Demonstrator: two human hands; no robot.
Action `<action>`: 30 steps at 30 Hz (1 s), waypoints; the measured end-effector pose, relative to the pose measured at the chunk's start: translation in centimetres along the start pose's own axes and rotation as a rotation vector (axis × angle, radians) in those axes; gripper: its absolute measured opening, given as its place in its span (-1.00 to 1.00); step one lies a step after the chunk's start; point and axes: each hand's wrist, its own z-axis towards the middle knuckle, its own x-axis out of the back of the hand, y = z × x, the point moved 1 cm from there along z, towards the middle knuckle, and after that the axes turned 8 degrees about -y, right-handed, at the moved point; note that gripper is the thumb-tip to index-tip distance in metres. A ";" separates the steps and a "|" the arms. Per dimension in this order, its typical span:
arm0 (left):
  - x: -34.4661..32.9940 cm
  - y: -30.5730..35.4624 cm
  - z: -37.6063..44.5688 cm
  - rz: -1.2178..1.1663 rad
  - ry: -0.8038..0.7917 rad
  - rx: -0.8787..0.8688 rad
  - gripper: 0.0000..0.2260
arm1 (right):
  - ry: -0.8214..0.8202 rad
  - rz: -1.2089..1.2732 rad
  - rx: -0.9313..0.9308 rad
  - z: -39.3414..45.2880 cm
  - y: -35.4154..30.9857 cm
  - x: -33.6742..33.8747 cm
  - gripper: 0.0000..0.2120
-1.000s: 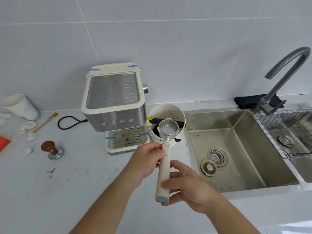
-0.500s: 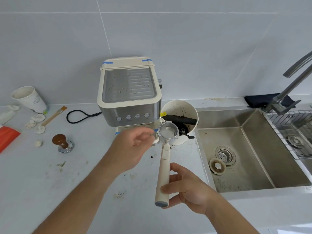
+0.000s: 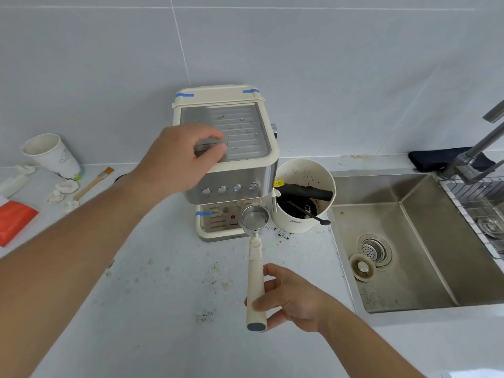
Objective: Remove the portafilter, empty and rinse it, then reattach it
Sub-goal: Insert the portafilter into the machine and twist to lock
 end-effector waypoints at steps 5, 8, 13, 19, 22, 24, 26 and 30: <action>-1.0 -0.9 2.5 0.034 -0.172 -0.050 -0.70 | -0.011 -0.001 -0.004 1.8 -0.4 -0.6 -0.45; -1.6 -1.4 3.3 0.063 -0.219 -0.080 -0.58 | -0.018 0.002 0.002 2.6 -0.7 -0.7 -0.45; -2.1 -2.5 3.4 0.100 -0.174 -0.031 -0.56 | -0.022 0.007 0.015 3.9 -1.7 -0.6 -0.45; -2.4 -3.0 3.9 0.065 -0.143 -0.014 -0.55 | -0.056 0.019 0.063 5.4 -3.2 -0.2 -0.44; -2.4 -3.0 3.9 0.049 -0.139 -0.012 -0.54 | -0.070 0.043 0.095 6.0 -3.7 -0.1 -0.43; -2.4 -3.0 4.0 0.041 -0.140 -0.011 -0.54 | -0.070 0.051 0.107 6.4 -3.9 -0.1 -0.42; -2.4 -3.0 4.0 0.030 -0.140 -0.005 -0.54 | -0.065 0.055 0.113 6.7 -4.0 0.0 -0.42; -2.4 -3.0 3.9 0.021 -0.129 0.001 -0.53 | -0.054 0.049 0.127 7.2 -4.3 0.2 -0.43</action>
